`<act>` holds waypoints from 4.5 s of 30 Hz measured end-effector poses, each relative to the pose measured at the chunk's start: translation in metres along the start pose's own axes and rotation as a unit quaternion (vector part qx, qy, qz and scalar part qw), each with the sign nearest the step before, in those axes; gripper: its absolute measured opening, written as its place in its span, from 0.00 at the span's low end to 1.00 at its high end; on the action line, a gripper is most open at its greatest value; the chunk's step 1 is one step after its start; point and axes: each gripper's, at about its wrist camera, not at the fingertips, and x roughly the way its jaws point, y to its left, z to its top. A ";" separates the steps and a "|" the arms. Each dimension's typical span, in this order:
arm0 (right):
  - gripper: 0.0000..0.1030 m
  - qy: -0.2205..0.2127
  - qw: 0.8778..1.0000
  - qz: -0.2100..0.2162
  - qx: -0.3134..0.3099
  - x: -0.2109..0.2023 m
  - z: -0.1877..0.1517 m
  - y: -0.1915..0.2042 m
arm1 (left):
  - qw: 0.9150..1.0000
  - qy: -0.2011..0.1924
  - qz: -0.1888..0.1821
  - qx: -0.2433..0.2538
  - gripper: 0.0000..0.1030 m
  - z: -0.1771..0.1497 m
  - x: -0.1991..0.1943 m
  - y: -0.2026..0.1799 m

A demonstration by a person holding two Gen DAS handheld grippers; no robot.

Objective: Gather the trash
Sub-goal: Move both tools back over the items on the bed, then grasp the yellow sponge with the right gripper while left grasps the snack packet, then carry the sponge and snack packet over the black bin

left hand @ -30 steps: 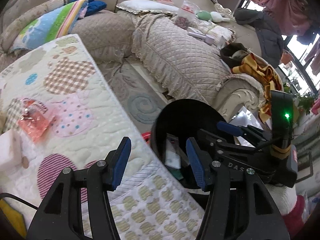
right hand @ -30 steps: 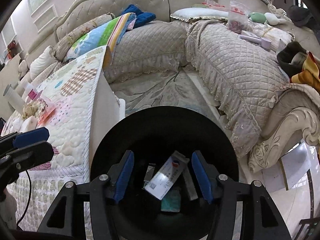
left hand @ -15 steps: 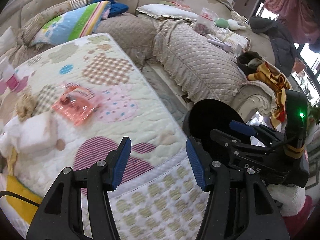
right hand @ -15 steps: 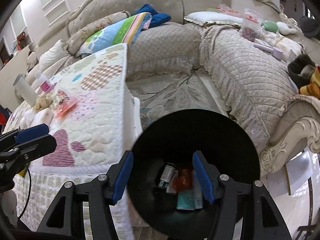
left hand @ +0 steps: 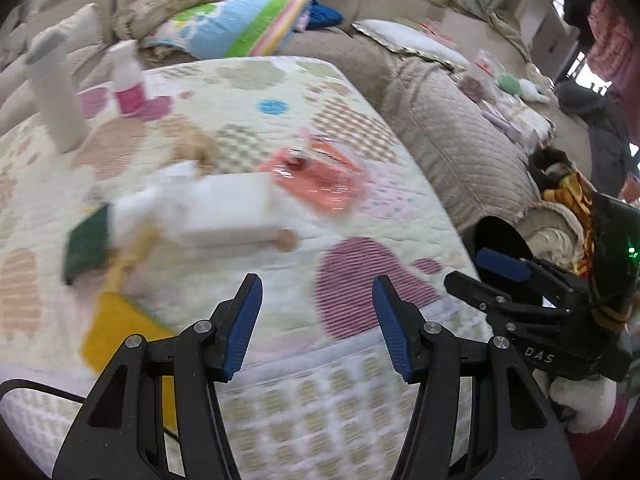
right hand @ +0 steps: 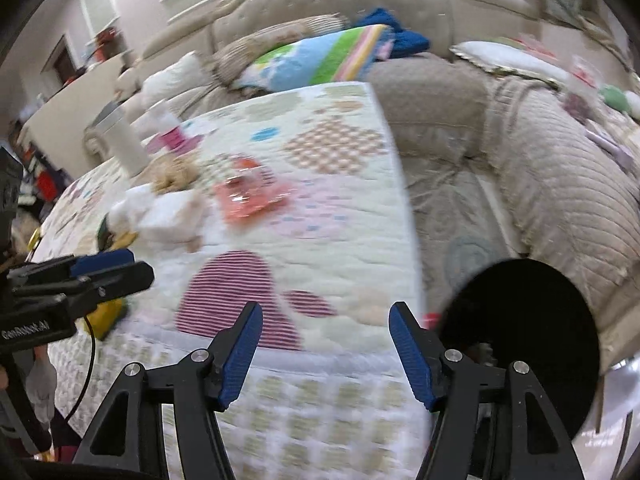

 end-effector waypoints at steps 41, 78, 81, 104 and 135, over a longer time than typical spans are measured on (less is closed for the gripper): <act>0.60 0.067 0.973 0.133 -0.178 0.078 0.004 0.189 | 0.999 -0.007 0.021 -0.043 0.54 0.021 -0.011 0.190; 0.62 0.069 0.992 0.046 -0.091 0.060 -0.006 0.118 | 0.997 0.024 0.003 -0.079 0.57 0.011 -0.004 0.207; 0.63 0.070 0.992 0.028 -0.104 0.066 -0.008 0.124 | 0.993 0.020 0.031 -0.109 0.57 0.023 0.012 0.204; 0.60 -0.002 0.996 0.032 -0.079 0.020 -0.001 0.087 | 0.997 -0.032 0.025 -0.063 0.11 0.042 -0.031 0.129; 0.60 -0.033 0.993 -0.083 0.082 -0.058 -0.047 -0.104 | 0.986 0.034 -0.106 0.122 0.11 0.031 0.029 -0.150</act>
